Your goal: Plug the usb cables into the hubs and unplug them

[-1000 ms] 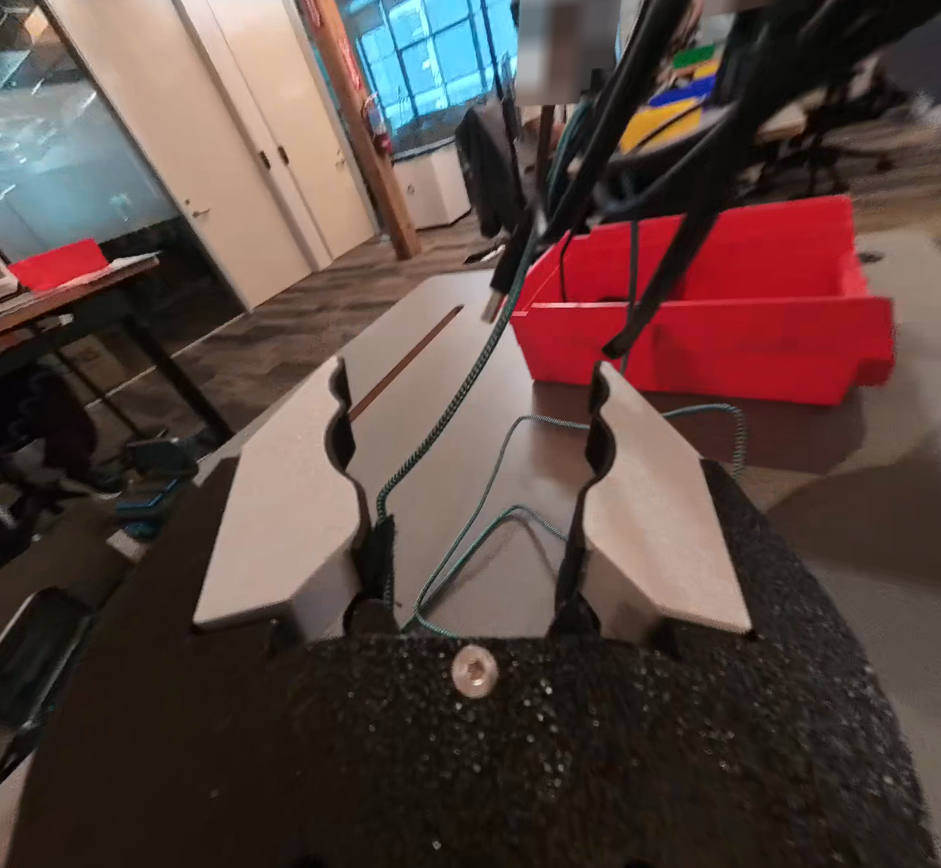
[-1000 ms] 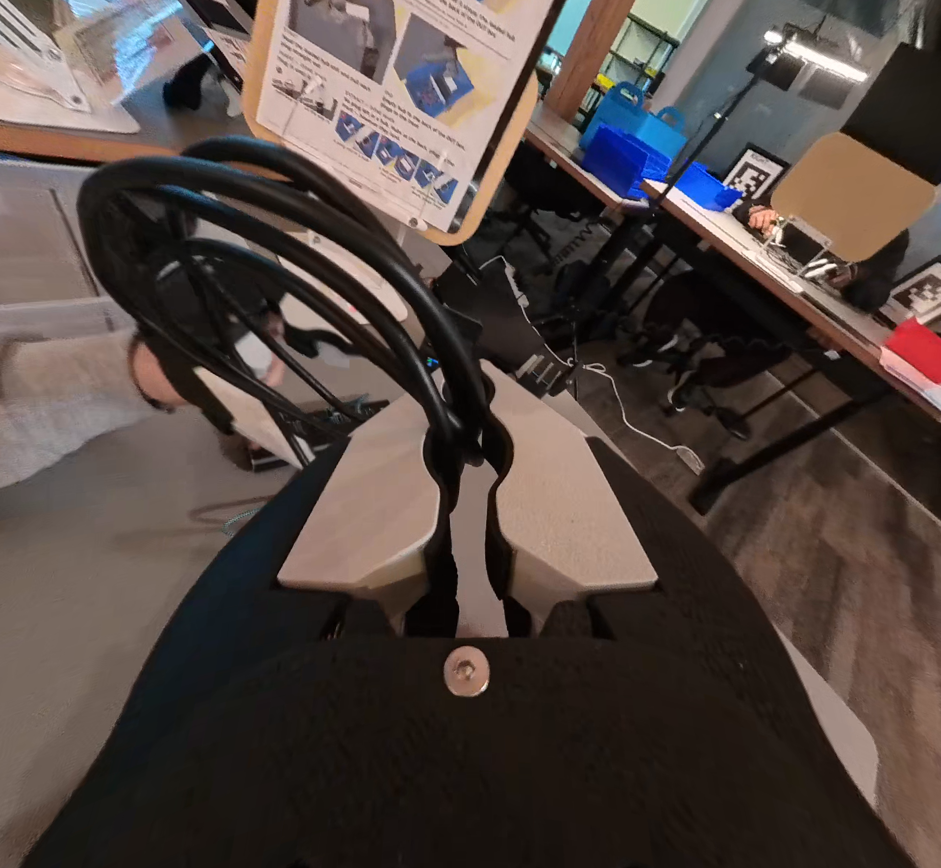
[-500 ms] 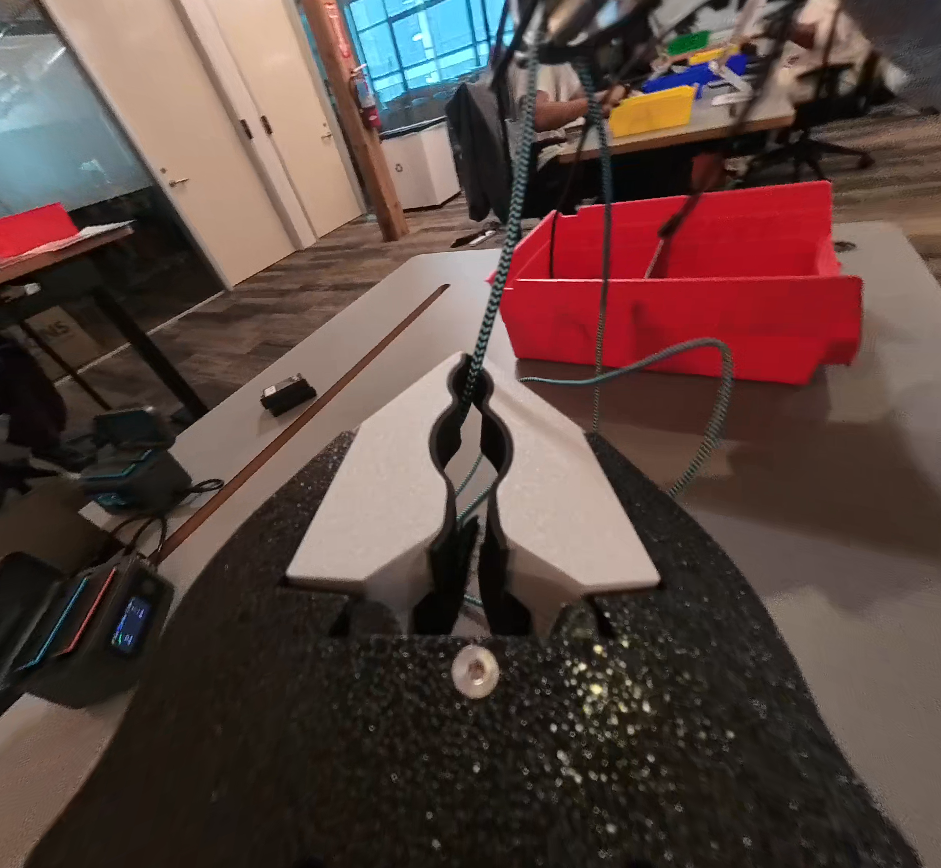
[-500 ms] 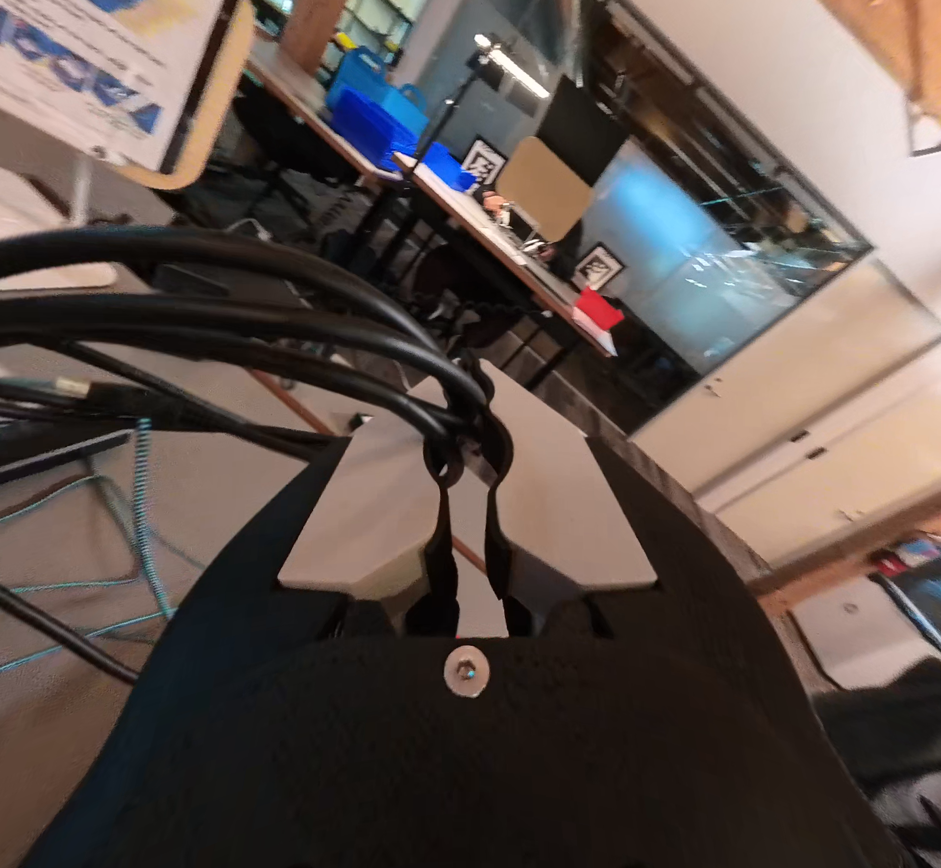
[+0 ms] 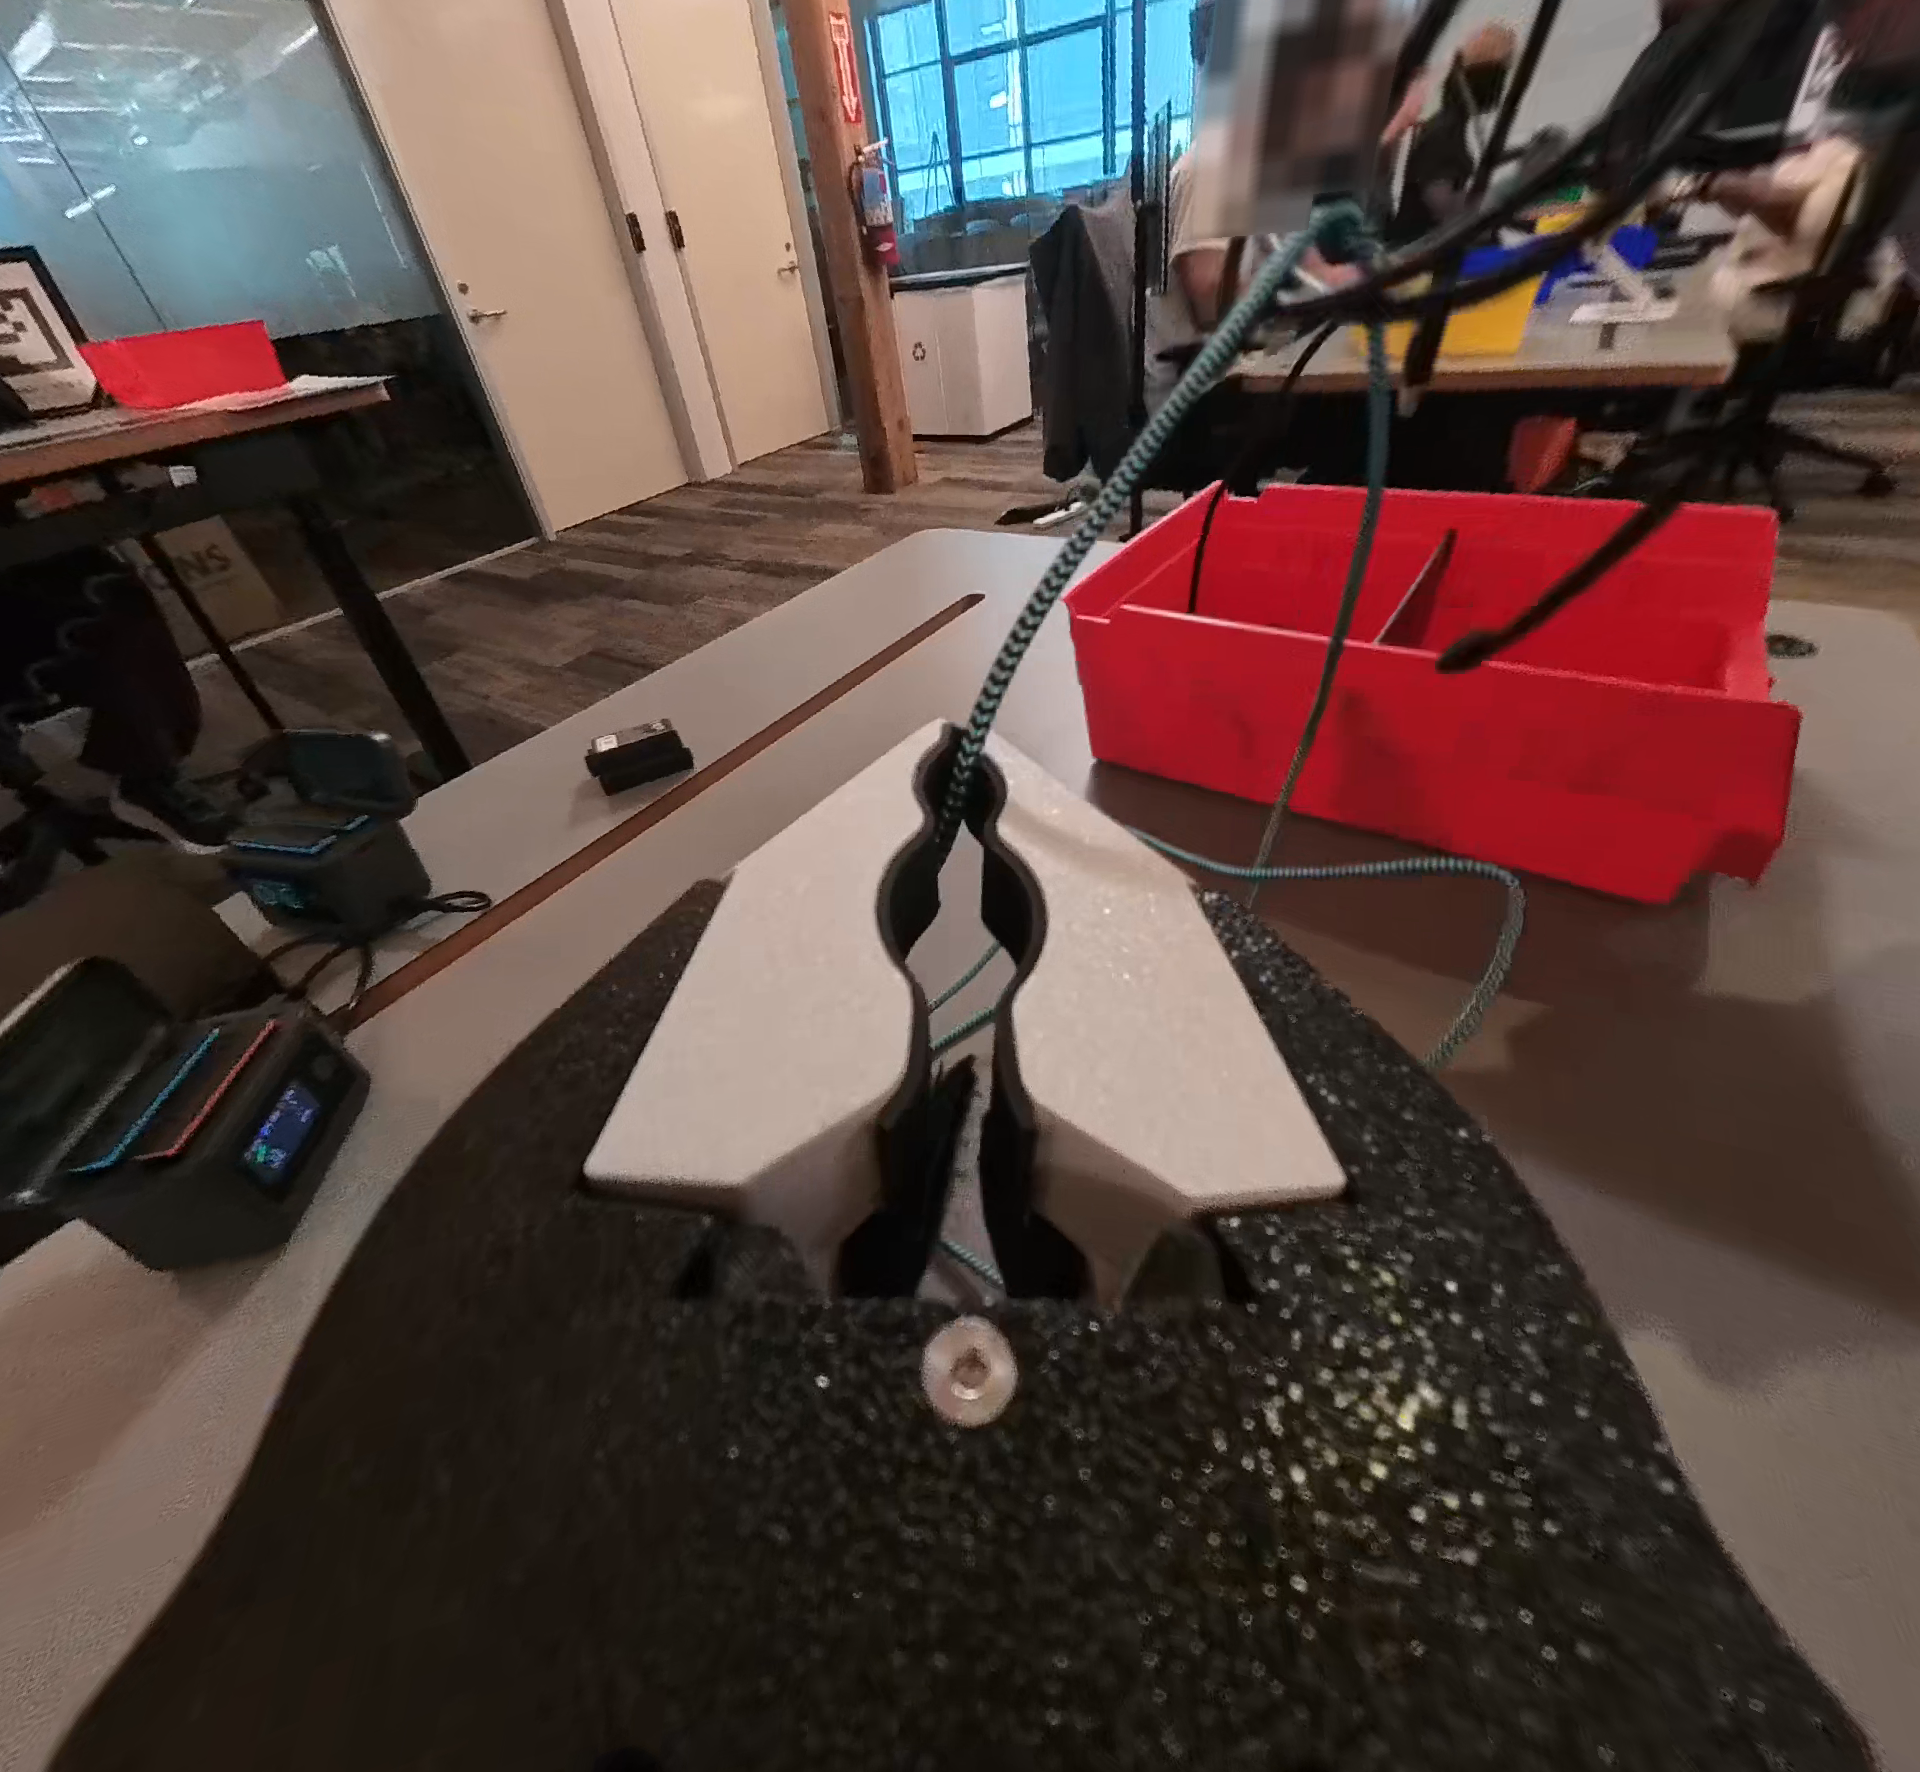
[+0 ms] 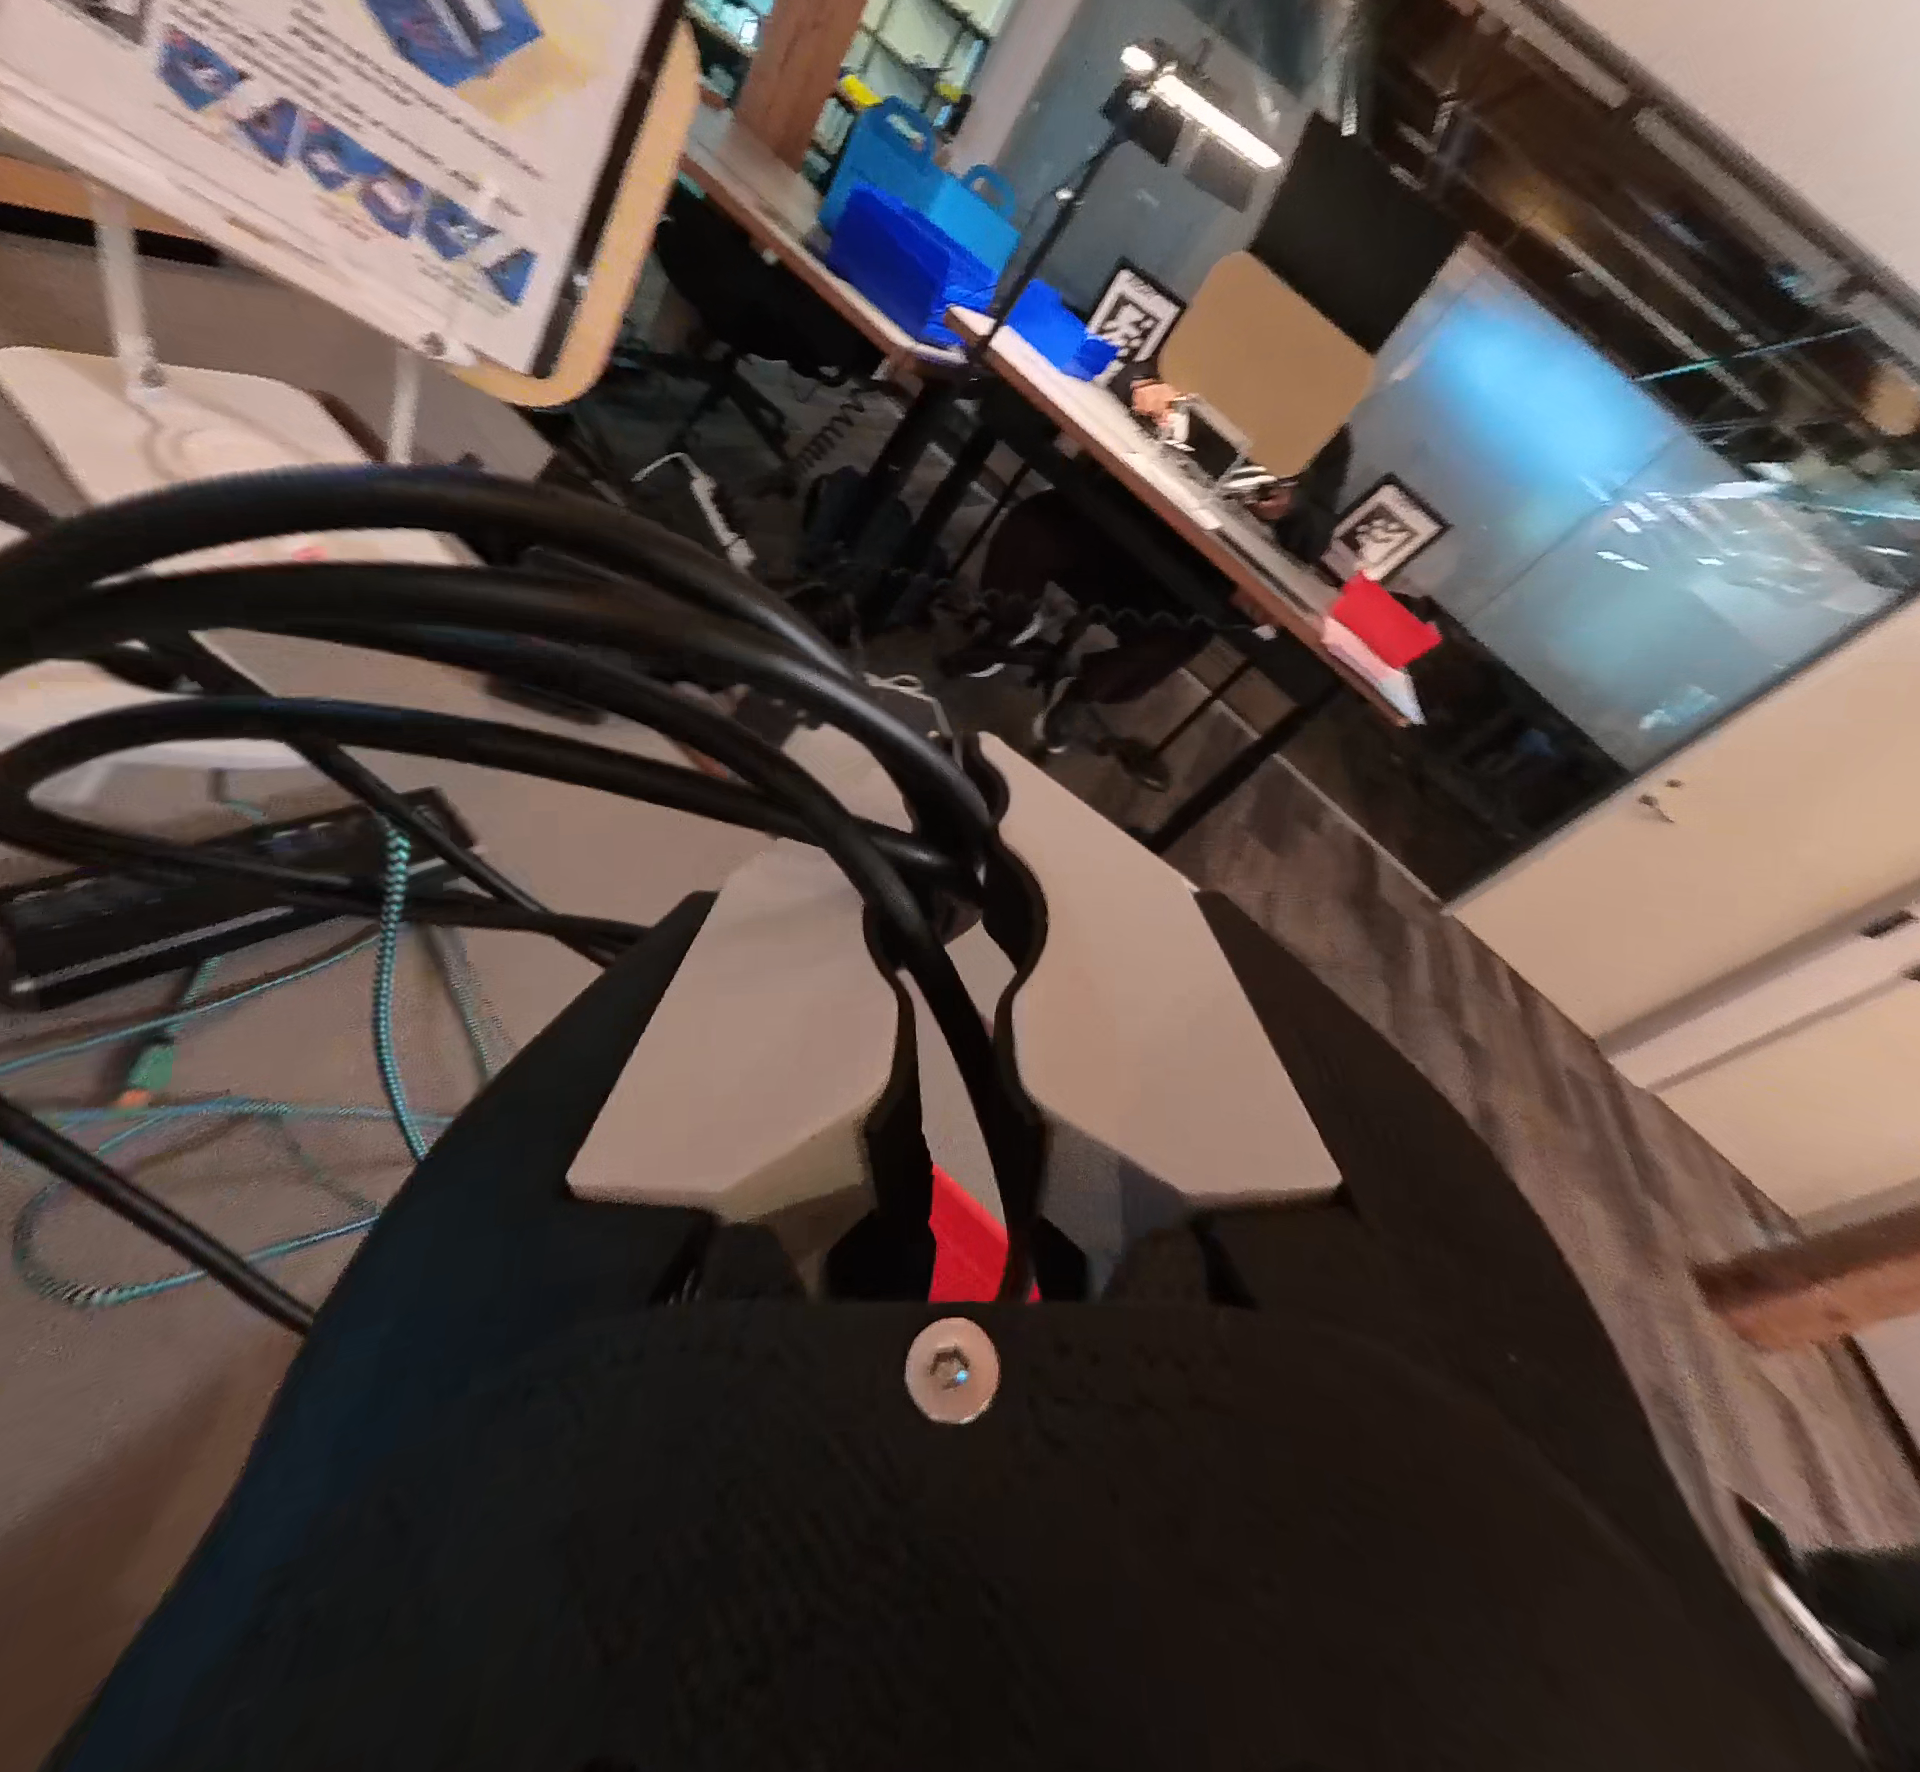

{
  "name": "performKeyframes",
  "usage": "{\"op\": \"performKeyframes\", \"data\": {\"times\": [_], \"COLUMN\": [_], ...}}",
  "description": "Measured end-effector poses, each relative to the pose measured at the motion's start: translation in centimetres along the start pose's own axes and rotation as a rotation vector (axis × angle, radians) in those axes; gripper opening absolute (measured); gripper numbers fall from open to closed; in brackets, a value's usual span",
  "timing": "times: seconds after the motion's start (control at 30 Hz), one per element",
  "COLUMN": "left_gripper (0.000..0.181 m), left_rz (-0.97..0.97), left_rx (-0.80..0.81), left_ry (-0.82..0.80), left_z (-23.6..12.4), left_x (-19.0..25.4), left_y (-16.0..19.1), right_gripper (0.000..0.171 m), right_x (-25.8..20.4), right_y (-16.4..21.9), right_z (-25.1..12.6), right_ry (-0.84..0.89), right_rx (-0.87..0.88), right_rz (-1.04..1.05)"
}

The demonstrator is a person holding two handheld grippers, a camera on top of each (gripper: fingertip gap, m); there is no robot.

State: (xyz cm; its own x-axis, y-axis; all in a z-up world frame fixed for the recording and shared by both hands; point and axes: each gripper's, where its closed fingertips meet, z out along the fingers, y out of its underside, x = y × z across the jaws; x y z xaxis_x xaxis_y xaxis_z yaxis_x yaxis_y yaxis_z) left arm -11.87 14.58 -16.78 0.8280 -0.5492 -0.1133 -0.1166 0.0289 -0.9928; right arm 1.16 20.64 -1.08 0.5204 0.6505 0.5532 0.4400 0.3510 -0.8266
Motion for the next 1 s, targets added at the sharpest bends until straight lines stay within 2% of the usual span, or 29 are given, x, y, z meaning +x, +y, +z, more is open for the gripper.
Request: {"op": "performKeyframes", "data": {"times": [0.03,0.13,0.23,0.33,0.37,0.43,0.5,0.57,0.67,0.77,0.9,1.0], "left_gripper": [0.0,0.0,0.008,0.044,0.052,0.056,0.066,0.067,0.069,0.093,0.099,0.116], "left_rz": [-0.019,-0.06,-0.102,-0.16,-0.173,-0.193,-0.222,-0.224,-0.143,-0.13,-0.082,-0.107], "left_rx": [0.009,0.032,0.04,0.091,0.106,0.125,0.196,0.232,0.183,0.196,0.179,0.236], "left_ry": [0.006,0.008,-0.019,-0.053,-0.07,-0.095,-0.052,-0.068,-0.118,-0.024,0.007,0.236], "left_z": [0.0,-0.1,-0.2,-1.1,-1.5,-2.3,-3.0,-3.6,-3.8,-3.7,-4.5,-5.1], "left_x": [0.0,0.1,-0.1,-0.3,-0.4,-0.5,0.4,0.5,0.3,1.6,2.6,7.0], "left_y": [0.0,-0.2,-0.3,-1.4,-1.7,-2.0,-3.4,-4.6,-5.8,-8.5,-10.8,-12.5], "right_gripper": [0.0,0.0,0.0,0.001,0.0,0.0,0.0,0.0,0.0,0.0,0.0,0.0], "right_x": [-0.8,-2.9,-4.0,-4.8,-5.0,-5.6,-6.0,-6.3,-6.2,-6.4,-6.8,-8.4], "right_y": [0.0,-0.4,-0.7,-0.4,-0.2,0.2,0.5,0.5,0.1,0.0,1.2,2.2], "right_z": [0.1,0.2,0.3,0.5,0.6,0.8,1.0,1.1,1.3,1.4,1.6,1.8], "right_ry": [-0.037,-0.15,-0.22,-0.251,-0.254,-0.25,-0.233,-0.216,-0.16,-0.133,-0.064,-0.069], "right_rx": [-0.003,0.013,0.032,0.027,0.022,0.007,-0.001,0.001,0.023,0.035,0.019,-0.008], "right_rz": [0.013,0.094,0.19,0.241,0.245,0.245,0.229,0.218,0.212,0.253,0.253,0.247]}}
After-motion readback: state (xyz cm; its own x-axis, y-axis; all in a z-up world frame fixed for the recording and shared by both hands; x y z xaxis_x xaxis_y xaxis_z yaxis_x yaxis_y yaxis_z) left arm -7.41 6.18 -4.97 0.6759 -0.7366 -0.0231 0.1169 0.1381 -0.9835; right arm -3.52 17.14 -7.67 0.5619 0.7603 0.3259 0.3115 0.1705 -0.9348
